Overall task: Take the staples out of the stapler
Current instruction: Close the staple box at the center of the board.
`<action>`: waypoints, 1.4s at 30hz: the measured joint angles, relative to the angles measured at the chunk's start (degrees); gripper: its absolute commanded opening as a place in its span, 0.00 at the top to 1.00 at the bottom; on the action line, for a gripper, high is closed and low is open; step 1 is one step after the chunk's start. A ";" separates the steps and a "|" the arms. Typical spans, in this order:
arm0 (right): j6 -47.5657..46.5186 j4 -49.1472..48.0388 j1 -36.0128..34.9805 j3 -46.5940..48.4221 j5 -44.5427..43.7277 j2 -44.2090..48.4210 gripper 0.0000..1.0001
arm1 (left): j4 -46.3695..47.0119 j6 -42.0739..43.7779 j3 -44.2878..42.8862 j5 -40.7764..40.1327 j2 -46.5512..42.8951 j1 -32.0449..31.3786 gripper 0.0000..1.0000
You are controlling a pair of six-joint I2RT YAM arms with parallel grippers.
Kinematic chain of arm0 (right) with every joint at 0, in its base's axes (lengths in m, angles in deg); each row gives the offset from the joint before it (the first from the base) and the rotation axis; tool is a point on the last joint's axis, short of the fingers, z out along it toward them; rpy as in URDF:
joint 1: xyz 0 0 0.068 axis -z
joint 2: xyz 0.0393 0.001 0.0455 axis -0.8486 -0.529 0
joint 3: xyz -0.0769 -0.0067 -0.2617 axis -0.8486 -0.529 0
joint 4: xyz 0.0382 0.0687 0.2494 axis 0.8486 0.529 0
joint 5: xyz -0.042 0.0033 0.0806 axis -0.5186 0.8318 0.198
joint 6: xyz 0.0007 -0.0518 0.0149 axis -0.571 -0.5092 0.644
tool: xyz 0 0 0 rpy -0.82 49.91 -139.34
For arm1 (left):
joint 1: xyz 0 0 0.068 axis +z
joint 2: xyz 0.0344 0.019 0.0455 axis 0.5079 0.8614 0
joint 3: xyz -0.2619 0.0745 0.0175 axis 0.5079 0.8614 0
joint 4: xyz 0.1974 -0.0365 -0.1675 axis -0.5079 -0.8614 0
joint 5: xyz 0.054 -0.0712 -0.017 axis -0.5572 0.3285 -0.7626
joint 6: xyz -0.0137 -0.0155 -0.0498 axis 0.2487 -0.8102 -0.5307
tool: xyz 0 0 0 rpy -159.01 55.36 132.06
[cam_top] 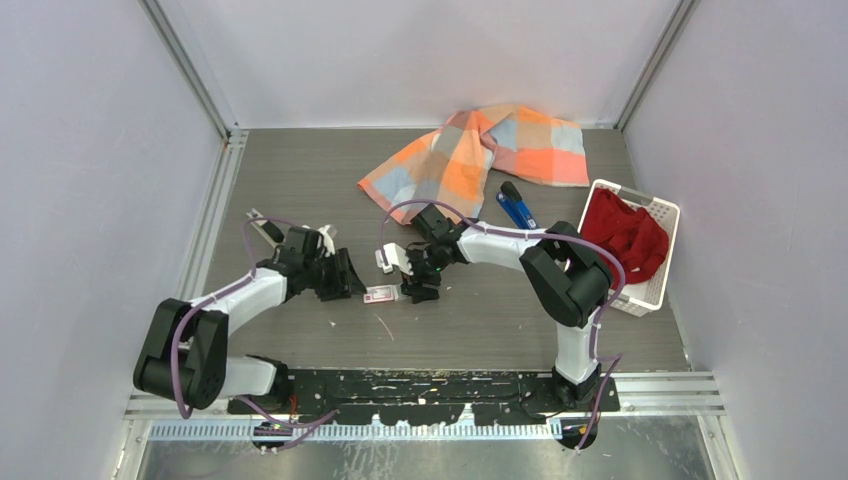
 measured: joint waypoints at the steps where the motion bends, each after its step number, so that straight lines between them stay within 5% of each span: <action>1: -0.04 0.00 0.00 0.00 0.02 0.00 0.31 | -0.07 0.07 0.07 -0.20 -0.42 0.00 0.50; 10: -0.02 -0.02 -0.46 0.00 -0.04 -0.02 0.33 | 3.80 0.07 0.33 0.50 -0.46 0.00 0.58; 21: 0.94 -0.98 -2.05 0.72 -0.04 -0.90 0.38 | 15.15 -2.27 -2.86 7.37 11.87 -0.50 0.67; 42: 2.34 -1.84 -2.25 1.27 -0.07 -1.51 0.53 | 16.87 -0.90 -4.72 10.80 15.74 -3.28 0.75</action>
